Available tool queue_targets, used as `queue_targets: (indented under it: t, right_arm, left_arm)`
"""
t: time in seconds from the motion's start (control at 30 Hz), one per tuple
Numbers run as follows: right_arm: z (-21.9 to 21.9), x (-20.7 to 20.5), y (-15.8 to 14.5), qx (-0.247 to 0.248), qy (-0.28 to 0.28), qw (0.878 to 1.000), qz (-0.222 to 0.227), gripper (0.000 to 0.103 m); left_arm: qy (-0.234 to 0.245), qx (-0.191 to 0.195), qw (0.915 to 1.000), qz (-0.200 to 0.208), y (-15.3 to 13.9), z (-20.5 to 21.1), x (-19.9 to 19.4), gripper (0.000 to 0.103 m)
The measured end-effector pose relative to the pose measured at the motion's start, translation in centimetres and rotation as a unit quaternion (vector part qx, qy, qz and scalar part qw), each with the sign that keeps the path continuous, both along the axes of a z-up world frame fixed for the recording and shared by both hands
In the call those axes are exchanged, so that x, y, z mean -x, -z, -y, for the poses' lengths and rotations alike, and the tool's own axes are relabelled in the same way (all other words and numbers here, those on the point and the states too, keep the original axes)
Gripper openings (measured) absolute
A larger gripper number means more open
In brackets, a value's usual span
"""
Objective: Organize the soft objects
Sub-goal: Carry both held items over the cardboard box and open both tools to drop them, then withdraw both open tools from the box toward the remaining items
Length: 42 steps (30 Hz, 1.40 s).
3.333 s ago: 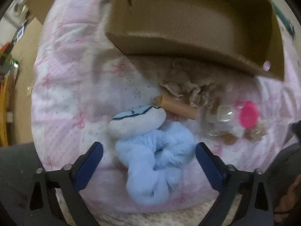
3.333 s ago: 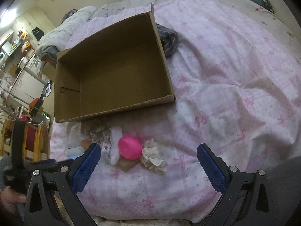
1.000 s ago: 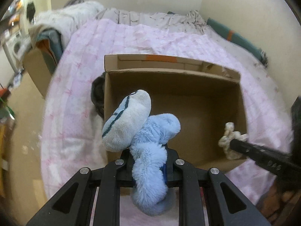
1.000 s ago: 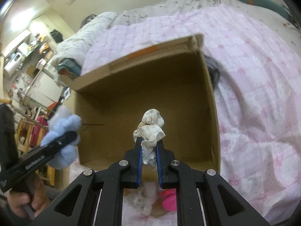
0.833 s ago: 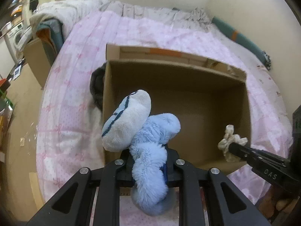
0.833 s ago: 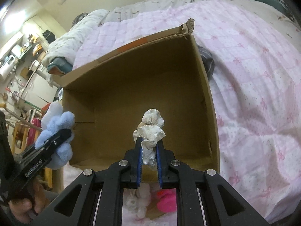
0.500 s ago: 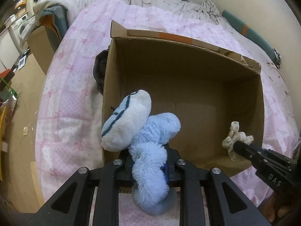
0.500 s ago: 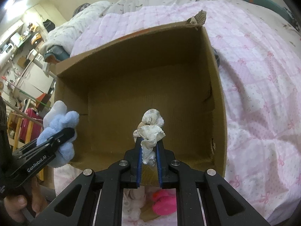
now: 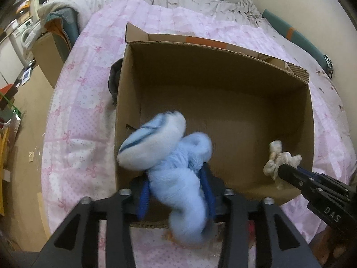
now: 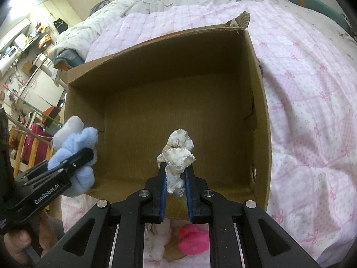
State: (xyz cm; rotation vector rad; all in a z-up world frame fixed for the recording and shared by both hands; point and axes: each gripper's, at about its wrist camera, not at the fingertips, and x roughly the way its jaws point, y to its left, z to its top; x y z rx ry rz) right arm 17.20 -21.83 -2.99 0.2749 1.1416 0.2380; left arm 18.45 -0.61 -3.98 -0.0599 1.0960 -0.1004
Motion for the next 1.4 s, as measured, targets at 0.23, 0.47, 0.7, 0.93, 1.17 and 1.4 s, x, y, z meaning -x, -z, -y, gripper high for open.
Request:
queue_targets:
  t: [0.23,0.47,0.7,0.93,1.17,1.4]
  right_arm:
    - [0.9,0.4,-1.5,-0.048,0.025,0.998,0.032,0.095]
    - [1.1,0.5,-1.7,-0.033,0.031,0.998,0.045,0.095]
    - [0.7,0.4,-1.8,-0.03,0.032,0.998,0.046,0.095]
    - [0.6,0.9,-2.0,-0.033,0.03,0.998,0.047,0.095]
    - [1.1,1.8,-2.7,-0.038,0.03,0.997,0.052,0.095]
    - [1.7,3.2,-4.1,-0.047,0.034,0.996,0.064,0.095]
  left_arm:
    - [0.009,0.002,0.9993,0.036,-1.3,0.3,0.4,0.076]
    - [0.007,-0.008,0.9991,0.042,-1.8,0.5,0.3,0.076]
    - [-0.003,-0.006,0.9985,0.055,-2.6,0.2,0.5,0.076]
    - [-0.006,-0.008,0.9973,0.072,-3.7,-0.7,2.2,0.076]
    - [-0.017,-0.018,0.9963,0.082,-4.6,-1.8,3.8,0.076]
    - [-0.044,0.005,0.9964,0.072,-5.3,-3.6,6.2,0.076]
